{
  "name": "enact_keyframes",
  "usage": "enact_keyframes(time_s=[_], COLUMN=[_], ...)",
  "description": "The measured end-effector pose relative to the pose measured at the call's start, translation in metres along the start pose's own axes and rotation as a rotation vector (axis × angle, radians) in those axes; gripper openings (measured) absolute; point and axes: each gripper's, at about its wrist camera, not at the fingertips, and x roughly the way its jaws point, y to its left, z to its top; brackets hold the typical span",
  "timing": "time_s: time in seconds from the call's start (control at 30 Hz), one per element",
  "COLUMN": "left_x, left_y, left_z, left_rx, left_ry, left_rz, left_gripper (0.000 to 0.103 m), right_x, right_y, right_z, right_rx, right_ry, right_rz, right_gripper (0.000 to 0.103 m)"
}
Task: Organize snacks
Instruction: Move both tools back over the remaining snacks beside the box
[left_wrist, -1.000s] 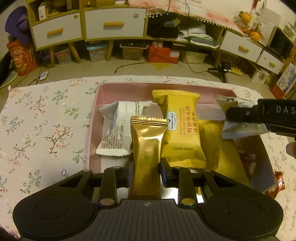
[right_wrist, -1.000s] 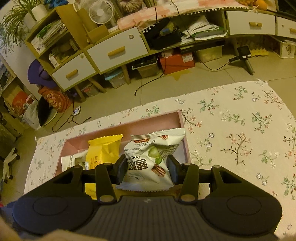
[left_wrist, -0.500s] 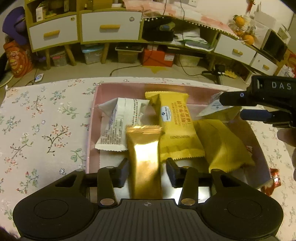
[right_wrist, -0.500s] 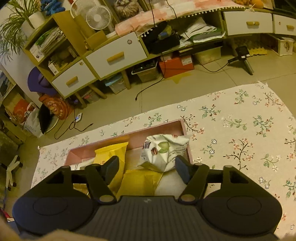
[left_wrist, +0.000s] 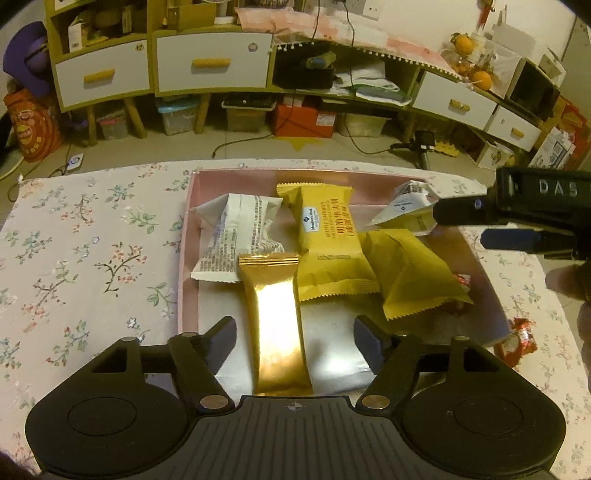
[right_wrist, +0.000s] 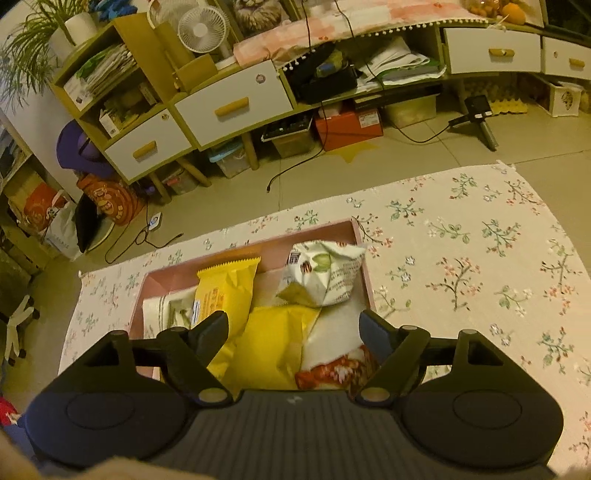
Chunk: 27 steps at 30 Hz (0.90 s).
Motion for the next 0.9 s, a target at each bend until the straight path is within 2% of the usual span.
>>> enact_keyframes(time_s=[0.17,0.47,0.9], left_x=[-0.013,-0.036,-0.06], left_y=[-0.001,0.004,0.008], left_z=[-0.008,-0.031,-0.066], left_rx=[-0.005,-0.014,-0.015], left_ry=[-0.005,-0.01,0.007], left_rz=[0.002,0.041,0.086], left_gripper=[0.08,0.089,0.093], right_x=[-0.011,-0.032,-0.053], right_y=[0.002,0.008,0.018], right_z=[-0.009,-0.027,-0.056], right_rx=[-0.021,-0.066,-0.123], right_ry=[0.004,0.009,0.029], right_rz=[-0.01,-0.026,-0.037], right_gripper=[0.085,0.092,0.095])
